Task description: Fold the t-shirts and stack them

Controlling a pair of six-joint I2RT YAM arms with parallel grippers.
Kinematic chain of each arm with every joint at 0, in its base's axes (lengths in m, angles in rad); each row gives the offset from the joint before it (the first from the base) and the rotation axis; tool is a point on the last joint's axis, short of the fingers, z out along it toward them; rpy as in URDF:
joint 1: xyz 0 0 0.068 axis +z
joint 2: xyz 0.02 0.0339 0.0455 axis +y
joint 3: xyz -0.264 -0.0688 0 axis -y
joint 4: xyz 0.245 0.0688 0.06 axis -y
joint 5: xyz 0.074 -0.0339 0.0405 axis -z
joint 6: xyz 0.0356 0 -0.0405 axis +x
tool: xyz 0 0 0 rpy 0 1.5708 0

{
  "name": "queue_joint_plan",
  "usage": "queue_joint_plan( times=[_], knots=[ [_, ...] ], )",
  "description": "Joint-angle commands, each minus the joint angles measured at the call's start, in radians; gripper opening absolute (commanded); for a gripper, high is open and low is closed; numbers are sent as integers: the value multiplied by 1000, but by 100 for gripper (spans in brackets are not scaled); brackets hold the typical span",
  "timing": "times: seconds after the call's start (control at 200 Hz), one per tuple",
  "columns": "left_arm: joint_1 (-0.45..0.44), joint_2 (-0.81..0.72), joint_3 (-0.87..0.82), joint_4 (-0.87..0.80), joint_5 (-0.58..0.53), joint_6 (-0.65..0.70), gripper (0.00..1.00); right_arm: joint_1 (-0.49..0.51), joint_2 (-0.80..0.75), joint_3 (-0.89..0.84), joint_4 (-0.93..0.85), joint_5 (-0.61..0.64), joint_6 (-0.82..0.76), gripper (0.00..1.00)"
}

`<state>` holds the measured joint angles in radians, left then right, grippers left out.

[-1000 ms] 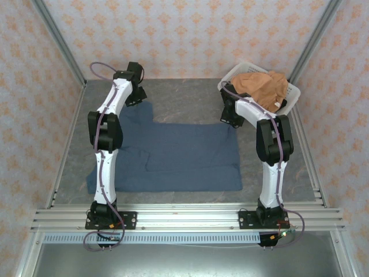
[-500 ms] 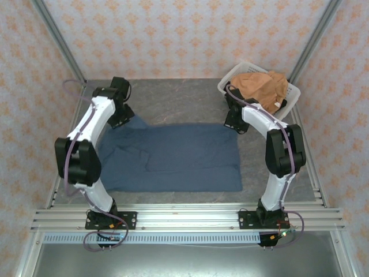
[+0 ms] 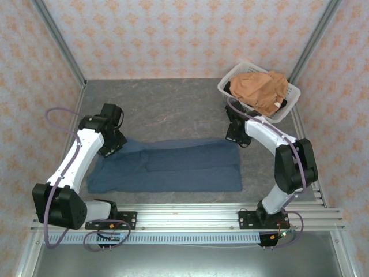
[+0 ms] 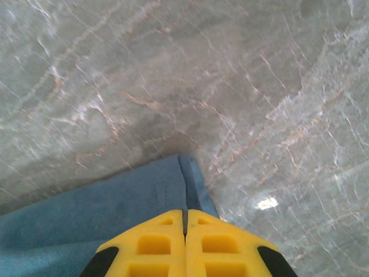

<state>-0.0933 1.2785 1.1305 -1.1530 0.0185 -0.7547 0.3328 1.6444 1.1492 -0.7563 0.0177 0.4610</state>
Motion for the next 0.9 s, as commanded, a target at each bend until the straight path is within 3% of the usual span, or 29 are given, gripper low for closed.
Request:
queue_joint_plan(
  times=[0.0,0.36,0.59,0.896],
  knots=[
    [-15,-18,-47,-73,-26,19,0,13,-43,-40,-40,5,23,0],
    [-121,-19,-79,-201,-129,51,0,48,-111,-142,-71,-27,65,0],
    [-164,-42,-172,-171,-107,9,0,66,-147,-203,-89,-26,94,0],
    [-183,-32,-182,-166,-157,-3,0,80,-176,-237,-98,-36,113,2]
  ],
)
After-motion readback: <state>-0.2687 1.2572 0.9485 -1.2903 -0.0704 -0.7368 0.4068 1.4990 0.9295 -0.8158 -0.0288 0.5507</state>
